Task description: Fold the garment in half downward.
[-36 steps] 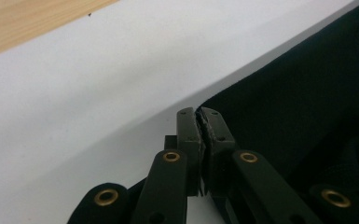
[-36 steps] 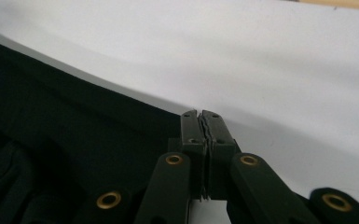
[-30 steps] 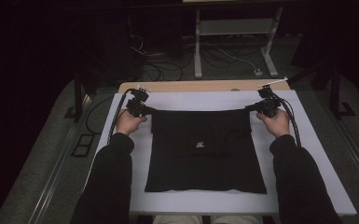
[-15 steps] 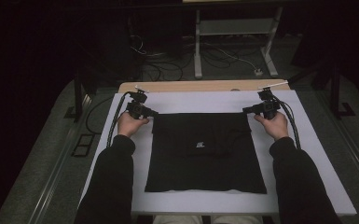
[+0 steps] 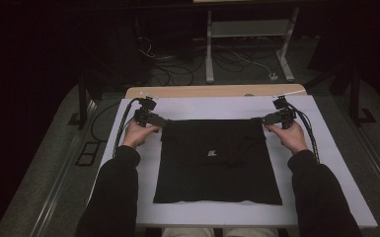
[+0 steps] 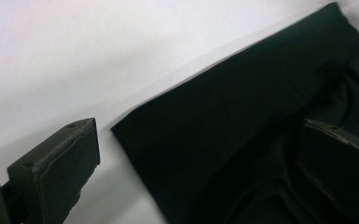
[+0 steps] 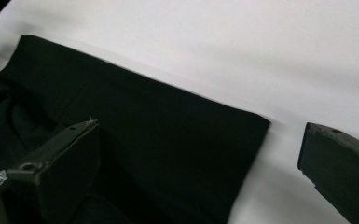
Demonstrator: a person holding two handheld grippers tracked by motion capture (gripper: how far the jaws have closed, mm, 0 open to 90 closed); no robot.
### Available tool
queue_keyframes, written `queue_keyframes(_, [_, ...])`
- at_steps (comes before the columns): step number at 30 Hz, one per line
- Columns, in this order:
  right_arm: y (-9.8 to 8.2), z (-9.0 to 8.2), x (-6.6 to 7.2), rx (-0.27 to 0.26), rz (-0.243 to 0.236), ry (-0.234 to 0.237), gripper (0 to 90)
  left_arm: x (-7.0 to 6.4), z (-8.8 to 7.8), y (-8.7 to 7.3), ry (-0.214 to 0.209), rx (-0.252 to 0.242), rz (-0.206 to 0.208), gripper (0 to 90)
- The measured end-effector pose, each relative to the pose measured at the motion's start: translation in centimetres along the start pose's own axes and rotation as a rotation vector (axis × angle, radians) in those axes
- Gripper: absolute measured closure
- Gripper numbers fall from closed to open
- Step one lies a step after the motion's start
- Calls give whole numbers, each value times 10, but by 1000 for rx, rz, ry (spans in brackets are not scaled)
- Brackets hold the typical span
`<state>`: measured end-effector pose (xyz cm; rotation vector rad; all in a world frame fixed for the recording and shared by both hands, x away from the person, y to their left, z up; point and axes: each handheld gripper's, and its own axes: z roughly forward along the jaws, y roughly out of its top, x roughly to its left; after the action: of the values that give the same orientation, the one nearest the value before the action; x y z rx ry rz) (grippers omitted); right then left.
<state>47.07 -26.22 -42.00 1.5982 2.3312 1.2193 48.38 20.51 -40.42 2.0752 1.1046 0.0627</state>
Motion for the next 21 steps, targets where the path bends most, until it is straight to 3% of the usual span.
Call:
queue_keyframes(12, [2, -1, 27, 5, -76, 88, 0, -19, -3, 6, -60, -49, 48, 0])
queue_keyframes(15, [2, 0, 34, 6, -105, 92, 0, -24, -2, 6, -78, -55, 64, 0])
queue_keyframes(21, [0, 5, 42, 43, -131, 103, 0, -30, 4, 6, -113, -64, 54, 0])
